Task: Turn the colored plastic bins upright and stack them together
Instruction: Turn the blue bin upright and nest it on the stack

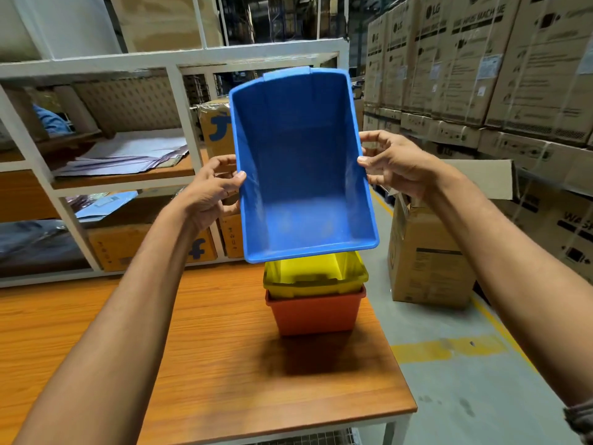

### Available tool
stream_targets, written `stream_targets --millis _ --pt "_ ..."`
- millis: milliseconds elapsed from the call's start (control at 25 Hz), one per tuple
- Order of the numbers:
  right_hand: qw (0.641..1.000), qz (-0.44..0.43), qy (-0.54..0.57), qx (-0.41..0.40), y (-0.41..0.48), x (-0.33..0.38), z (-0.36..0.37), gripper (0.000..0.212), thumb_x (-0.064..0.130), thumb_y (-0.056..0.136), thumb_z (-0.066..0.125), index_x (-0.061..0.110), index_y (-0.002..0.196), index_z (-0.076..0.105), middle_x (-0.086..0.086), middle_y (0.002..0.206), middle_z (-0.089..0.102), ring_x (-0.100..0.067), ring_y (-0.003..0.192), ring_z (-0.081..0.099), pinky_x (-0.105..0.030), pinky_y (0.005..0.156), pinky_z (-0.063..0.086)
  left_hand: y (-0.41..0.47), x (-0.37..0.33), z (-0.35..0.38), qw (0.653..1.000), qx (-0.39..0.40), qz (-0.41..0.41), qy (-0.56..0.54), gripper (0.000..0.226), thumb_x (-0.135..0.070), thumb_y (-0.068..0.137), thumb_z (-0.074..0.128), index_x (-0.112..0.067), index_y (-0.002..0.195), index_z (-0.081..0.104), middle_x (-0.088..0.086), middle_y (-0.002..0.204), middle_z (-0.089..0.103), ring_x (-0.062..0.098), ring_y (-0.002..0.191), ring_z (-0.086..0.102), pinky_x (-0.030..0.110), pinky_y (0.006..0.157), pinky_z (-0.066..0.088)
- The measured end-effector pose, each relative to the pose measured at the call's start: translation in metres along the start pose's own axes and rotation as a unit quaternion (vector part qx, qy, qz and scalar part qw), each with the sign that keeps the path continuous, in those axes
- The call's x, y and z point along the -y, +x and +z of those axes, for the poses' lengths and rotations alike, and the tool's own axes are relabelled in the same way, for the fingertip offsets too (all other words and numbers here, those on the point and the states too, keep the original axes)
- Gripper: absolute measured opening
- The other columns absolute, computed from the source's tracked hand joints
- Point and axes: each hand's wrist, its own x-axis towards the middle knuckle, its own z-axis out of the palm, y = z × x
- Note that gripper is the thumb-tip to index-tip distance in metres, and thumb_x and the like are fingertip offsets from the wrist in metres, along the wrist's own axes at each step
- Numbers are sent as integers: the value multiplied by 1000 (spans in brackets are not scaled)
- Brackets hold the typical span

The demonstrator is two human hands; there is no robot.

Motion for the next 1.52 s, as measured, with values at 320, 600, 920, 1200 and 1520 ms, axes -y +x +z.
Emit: stream_targets --millis 320,600,920,1200,1520 --pt "975 189 103 -50 29 -30 -10 44 -3 91 61 16 131 65 -5 117 72 -15 95 73 -31 89 59 39 13 -4 992 18 -126 -19 39 -11 95 69 -12 134 65 13 129 70 22 108 72 33 69 64" --pt "955 255 109 -107 39 -63 2 48 -3 91 62 11 137 56 -11 128 71 -22 99 77 -40 69 66 67 49 -3 977 -28 -208 -39 36 -5 92 69 -12 127 65 9 114 71 18 85 76 31 61 64" --pt "946 271 110 -138 50 -64 0 44 -3 94 55 9 135 46 -13 71 73 -18 50 71 -29 41 56 85 57 5 966 -31 -240 -86 16 -1 92 67 -10 105 62 6 93 66 15 59 73 27 49 59" --pt "934 324 82 -125 64 -85 -8 49 -1 91 62 12 137 51 -10 113 73 -22 96 75 -37 73 65 94 74 9 963 -33 -264 -52 37 1 90 66 -10 125 61 8 110 72 23 111 70 39 97 58" --pt "915 384 -114 -52 79 -87 -5 13 8 101 49 11 111 56 -8 85 64 -18 84 64 -32 88 56 93 79 10 953 -1 -302 34 30 -3 92 62 -12 120 58 6 111 70 21 87 75 37 59 65"
